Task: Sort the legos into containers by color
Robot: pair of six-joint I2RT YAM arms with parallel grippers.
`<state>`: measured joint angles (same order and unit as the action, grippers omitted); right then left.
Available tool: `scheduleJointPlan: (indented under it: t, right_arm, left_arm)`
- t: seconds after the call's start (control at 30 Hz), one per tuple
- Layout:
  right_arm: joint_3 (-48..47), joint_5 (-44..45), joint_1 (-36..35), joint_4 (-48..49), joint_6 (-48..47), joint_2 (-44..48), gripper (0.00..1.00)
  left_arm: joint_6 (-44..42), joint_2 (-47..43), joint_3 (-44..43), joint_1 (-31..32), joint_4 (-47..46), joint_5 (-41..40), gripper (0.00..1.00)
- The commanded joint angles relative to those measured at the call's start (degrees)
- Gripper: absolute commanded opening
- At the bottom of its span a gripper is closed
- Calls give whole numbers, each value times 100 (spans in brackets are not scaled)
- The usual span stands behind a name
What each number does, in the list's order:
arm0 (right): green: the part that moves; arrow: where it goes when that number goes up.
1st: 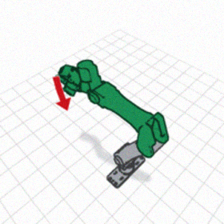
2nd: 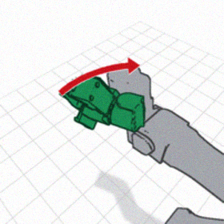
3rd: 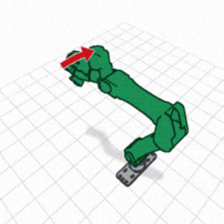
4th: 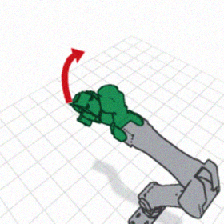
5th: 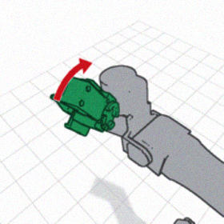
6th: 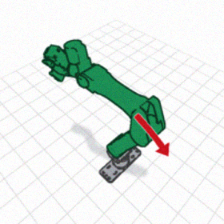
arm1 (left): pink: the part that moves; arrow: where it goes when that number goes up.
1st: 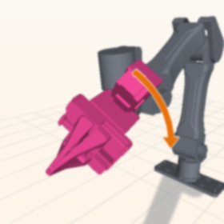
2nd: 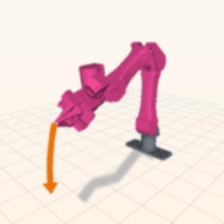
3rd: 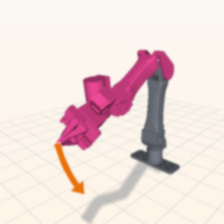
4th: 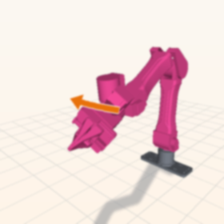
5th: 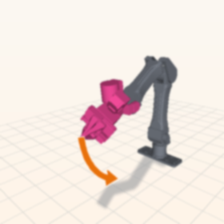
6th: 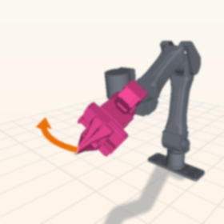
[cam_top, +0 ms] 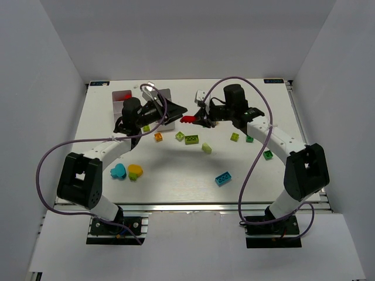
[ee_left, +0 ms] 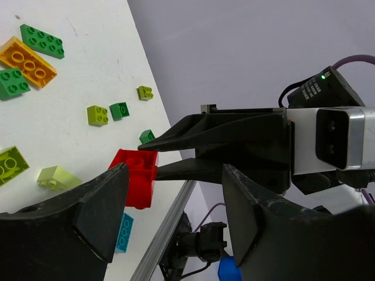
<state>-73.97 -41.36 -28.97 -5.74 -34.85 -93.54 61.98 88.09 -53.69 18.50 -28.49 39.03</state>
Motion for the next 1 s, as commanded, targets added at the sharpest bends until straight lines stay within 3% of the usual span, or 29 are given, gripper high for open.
scheduleJointPlan:
  t: [0.0, 0.63, 0.77, 0.8, 0.83, 0.9, 0.97]
  right_arm:
    - [6, -161, -3, 354, 119, 336, 0]
    - [111, -197, -73, 697, 391, 389, 0]
    - [94, -144, -109, 758, 435, 310, 0]
    - [85, -126, -109, 776, 453, 292, 0]
    - [94, -100, -117, 793, 462, 275, 0]
    - [94, -48, -118, 793, 462, 240, 11]
    - [94, 5, -117, 750, 444, 222, 26]
  left_arm:
    - [-36, -20, 95, 22, -34, 167, 74]
    - [-116, 24, 271, 22, 81, 290, 70]
    - [25, 41, 307, 31, -191, 377, 55]
    - [69, 50, 341, 22, -253, 404, 43]
    - [156, 59, 351, 22, -323, 439, 37]
    - [209, 50, 377, 22, -447, 448, 20]
    - [175, 24, 368, 13, -368, 413, 15]
